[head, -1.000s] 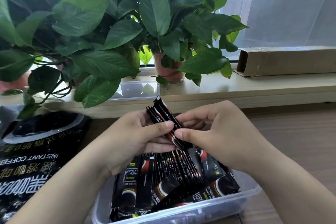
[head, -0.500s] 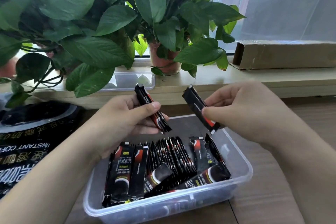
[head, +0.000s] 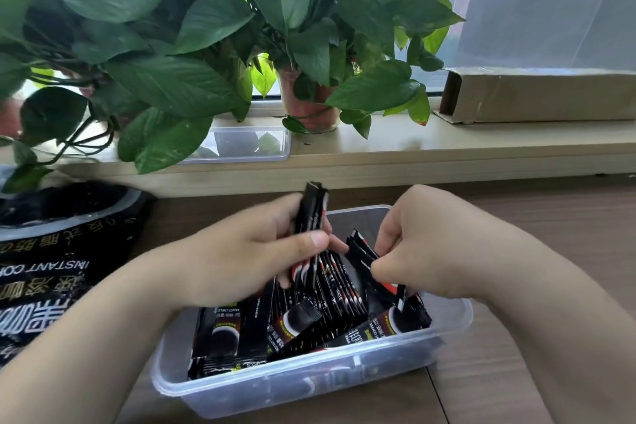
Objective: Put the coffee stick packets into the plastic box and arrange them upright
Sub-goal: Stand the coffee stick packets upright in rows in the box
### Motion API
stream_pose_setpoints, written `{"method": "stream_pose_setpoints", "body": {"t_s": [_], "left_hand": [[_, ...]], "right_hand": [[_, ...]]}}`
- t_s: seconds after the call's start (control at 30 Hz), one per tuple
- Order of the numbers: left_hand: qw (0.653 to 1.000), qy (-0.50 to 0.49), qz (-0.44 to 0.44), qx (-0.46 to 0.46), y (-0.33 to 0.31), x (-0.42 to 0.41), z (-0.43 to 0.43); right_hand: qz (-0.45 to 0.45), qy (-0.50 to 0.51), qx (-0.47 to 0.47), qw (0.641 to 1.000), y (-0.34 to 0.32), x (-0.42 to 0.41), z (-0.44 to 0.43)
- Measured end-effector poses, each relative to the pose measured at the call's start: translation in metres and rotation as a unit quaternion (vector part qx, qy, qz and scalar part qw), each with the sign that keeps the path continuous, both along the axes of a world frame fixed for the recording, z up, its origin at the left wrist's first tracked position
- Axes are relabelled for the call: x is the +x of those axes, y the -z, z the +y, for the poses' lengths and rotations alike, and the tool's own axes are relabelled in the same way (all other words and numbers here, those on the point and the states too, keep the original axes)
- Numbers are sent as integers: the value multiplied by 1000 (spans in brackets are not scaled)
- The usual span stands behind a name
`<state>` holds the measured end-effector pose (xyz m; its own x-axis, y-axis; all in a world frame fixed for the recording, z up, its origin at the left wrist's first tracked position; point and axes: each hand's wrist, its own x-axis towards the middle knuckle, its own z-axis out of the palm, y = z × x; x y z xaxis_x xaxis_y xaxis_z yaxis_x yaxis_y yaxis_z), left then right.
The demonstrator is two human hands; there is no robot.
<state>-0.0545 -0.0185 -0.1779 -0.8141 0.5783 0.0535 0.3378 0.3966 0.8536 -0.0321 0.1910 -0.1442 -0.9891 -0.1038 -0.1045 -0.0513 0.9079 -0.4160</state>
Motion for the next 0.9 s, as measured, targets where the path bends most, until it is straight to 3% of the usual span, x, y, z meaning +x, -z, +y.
{"method": "stream_pose_setpoints", "body": {"t_s": [0.13,0.37,0.57,0.73,0.9], "left_hand": [[991,74,19,-113,2,3,-2],[968,120,34,-219,5,0,11],[971,111,52,-207,7,0,10],[975,109,62,-184,5,0,10],[986,71,56,-142,6,4,10]], "right_hand": [[-5,-7,31,999,-3,1,1],[-26,-21,70,997,-10,0,10],[6,-10,67,998,-2,-6,3],[-27,-33,61,997,8,-6,-13],[3,-46,108,993,29,-14,-19]]}}
